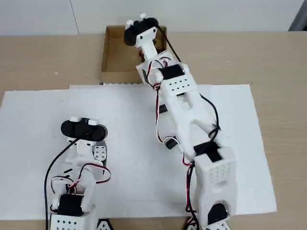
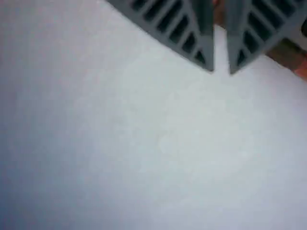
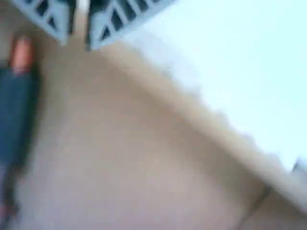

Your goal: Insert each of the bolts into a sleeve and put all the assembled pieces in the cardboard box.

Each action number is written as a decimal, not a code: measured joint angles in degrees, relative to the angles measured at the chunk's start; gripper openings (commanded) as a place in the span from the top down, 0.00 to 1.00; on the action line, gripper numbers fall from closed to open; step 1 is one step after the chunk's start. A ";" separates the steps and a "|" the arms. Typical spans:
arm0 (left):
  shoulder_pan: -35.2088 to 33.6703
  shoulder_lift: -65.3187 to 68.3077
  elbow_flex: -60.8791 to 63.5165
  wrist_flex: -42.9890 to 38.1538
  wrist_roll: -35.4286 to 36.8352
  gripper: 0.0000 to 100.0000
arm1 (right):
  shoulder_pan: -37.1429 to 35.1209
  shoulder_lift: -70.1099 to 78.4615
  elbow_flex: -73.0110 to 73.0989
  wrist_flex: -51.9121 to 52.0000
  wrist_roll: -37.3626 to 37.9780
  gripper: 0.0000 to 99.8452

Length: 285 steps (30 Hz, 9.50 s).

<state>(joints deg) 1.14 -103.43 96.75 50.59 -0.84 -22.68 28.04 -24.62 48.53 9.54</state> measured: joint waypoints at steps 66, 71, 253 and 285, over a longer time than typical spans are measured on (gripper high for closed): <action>0.00 0.00 0.00 0.00 -0.09 0.99 | -5.10 -51.16 54.86 30.15 -39.12 0.99; 0.00 0.00 0.00 0.00 -0.09 0.99 | -5.10 -48.09 55.38 28.13 -42.55 0.94; -14.68 112.18 -90.81 46.86 28.92 0.85 | 7.65 -44.66 48.26 35.96 -39.12 1.00; -14.68 114.73 -90.81 42.37 28.92 0.85 | 7.65 -44.66 50.29 35.96 -39.12 1.00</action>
<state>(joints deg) -13.54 11.30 5.93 92.97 28.09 -15.03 -16.62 25.67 84.48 -29.58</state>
